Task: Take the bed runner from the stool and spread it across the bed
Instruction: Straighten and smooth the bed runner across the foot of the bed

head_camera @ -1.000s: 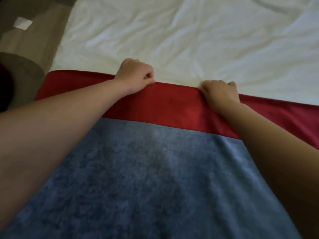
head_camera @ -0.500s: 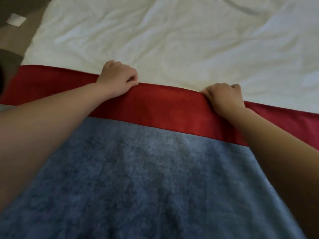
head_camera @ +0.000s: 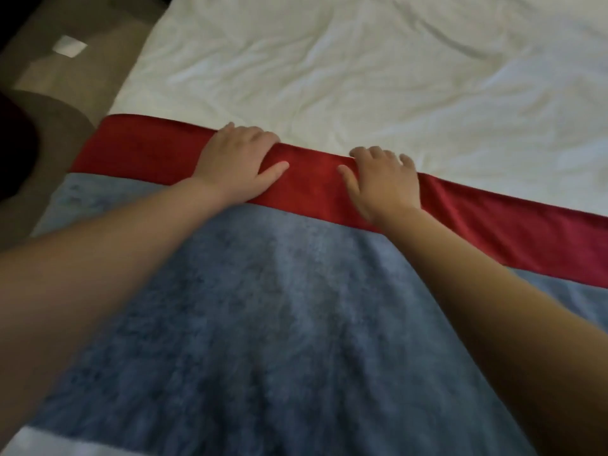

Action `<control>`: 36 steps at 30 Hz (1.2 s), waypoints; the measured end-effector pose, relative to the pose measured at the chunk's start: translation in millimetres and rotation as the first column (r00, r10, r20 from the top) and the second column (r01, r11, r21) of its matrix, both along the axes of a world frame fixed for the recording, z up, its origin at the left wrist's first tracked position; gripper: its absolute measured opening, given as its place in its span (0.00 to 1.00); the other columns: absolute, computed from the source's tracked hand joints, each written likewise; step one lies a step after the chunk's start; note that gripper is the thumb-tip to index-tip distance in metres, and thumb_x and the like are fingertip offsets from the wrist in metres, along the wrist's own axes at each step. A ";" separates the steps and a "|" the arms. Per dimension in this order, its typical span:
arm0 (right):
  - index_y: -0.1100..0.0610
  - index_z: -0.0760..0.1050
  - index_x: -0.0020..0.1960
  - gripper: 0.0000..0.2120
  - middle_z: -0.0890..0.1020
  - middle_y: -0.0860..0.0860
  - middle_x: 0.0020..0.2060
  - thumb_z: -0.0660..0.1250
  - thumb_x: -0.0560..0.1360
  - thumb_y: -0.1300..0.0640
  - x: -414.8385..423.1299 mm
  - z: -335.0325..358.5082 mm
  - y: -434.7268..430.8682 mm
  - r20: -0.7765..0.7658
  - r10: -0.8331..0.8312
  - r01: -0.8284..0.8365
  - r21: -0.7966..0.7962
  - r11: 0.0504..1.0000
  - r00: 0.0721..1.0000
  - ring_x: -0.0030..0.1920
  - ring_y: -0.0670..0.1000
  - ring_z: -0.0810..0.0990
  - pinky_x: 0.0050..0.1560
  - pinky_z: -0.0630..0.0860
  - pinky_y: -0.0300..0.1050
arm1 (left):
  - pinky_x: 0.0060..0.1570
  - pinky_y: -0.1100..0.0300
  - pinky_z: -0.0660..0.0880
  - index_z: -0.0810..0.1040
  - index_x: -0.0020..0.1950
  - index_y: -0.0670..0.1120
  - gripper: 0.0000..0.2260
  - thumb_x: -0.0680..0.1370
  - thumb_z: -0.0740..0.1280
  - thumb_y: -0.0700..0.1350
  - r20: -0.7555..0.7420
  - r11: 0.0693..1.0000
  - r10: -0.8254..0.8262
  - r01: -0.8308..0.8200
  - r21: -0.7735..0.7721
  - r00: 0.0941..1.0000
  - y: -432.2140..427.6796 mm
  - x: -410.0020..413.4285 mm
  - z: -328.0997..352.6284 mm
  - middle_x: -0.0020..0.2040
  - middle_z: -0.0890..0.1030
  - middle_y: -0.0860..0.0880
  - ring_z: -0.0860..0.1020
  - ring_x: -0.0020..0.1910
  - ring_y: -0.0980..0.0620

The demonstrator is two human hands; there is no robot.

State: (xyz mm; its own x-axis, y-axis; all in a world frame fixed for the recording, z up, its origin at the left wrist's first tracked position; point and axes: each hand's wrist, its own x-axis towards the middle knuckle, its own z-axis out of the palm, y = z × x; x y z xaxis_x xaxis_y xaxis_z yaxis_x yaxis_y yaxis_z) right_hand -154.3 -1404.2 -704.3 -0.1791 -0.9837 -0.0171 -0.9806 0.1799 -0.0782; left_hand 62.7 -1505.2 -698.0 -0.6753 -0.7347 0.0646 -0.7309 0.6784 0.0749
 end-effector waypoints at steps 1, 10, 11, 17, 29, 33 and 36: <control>0.55 0.71 0.64 0.22 0.77 0.55 0.59 0.51 0.79 0.42 20.7 3.4 4.7 0.007 0.013 -0.013 0.002 1.000 1.000 0.60 0.59 0.74 0.65 0.63 0.58 | 0.65 0.45 0.65 0.73 0.64 0.46 0.30 0.73 0.50 0.63 0.012 1.000 0.000 0.000 0.004 1.000 9.8 9.6 3.6 0.59 0.79 0.44 0.76 0.58 0.42; 0.54 0.72 0.63 0.22 0.77 0.56 0.58 0.53 0.79 0.41 186.4 18.6 87.4 0.016 0.001 0.000 -0.012 1.000 1.000 0.60 0.60 0.74 0.66 0.61 0.59 | 0.64 0.47 0.65 0.75 0.60 0.45 0.33 0.71 0.45 0.64 -0.007 0.999 0.031 -0.031 0.034 1.000 99.6 139.0 20.4 0.55 0.80 0.43 0.76 0.56 0.42; 0.54 0.72 0.63 0.22 0.77 0.57 0.58 0.54 0.79 0.42 203.9 18.5 95.6 0.029 -0.008 0.009 -0.023 1.000 1.000 0.61 0.60 0.74 0.66 0.61 0.58 | 0.63 0.48 0.65 0.76 0.60 0.45 0.32 0.71 0.45 0.64 -0.019 1.000 0.023 -0.022 0.021 1.000 109.0 154.6 20.5 0.55 0.80 0.43 0.77 0.56 0.41; 0.54 0.75 0.58 0.26 0.80 0.57 0.52 0.48 0.75 0.40 315.4 -0.8 158.6 0.085 -0.039 0.035 0.044 0.998 0.996 0.54 0.60 0.78 0.57 0.69 0.55 | 0.56 0.49 0.71 0.77 0.58 0.44 0.27 0.74 0.51 0.60 -0.107 0.996 0.025 -0.016 0.082 0.994 178.6 248.2 -6.4 0.52 0.81 0.43 0.78 0.52 0.42; 0.56 0.73 0.41 0.13 0.75 0.53 0.35 0.71 0.59 0.60 384.9 -34.6 247.3 -0.020 0.104 -0.106 -0.087 0.991 0.994 0.35 0.57 0.75 0.33 0.69 0.47 | 0.32 0.54 0.69 0.76 0.42 0.44 0.05 0.67 0.64 0.40 -0.021 0.989 -0.148 0.148 -0.021 0.989 260.1 345.9 -36.8 0.39 0.75 0.45 0.74 0.36 0.44; 0.57 0.73 0.37 0.16 0.74 0.53 0.28 0.74 0.53 0.64 359.6 -31.2 253.2 -0.118 0.080 -0.085 -0.042 0.995 0.990 0.27 0.57 0.74 0.27 0.64 0.42 | 0.26 0.59 0.58 0.72 0.35 0.44 0.10 0.60 0.67 0.31 0.069 0.975 -0.201 0.206 -0.084 0.977 257.8 333.0 -28.1 0.31 0.71 0.46 0.70 0.26 0.45; 0.58 0.73 0.32 0.17 0.73 0.53 0.24 0.77 0.49 0.66 352.3 -30.6 259.1 -0.101 0.094 -0.095 -0.012 0.995 0.990 0.22 0.56 0.73 0.23 0.58 0.38 | 0.23 0.63 0.56 0.72 0.32 0.44 0.16 0.53 0.73 0.29 0.103 0.981 -0.179 0.185 -0.050 0.978 258.2 334.4 -24.2 0.29 0.71 0.46 0.70 0.22 0.46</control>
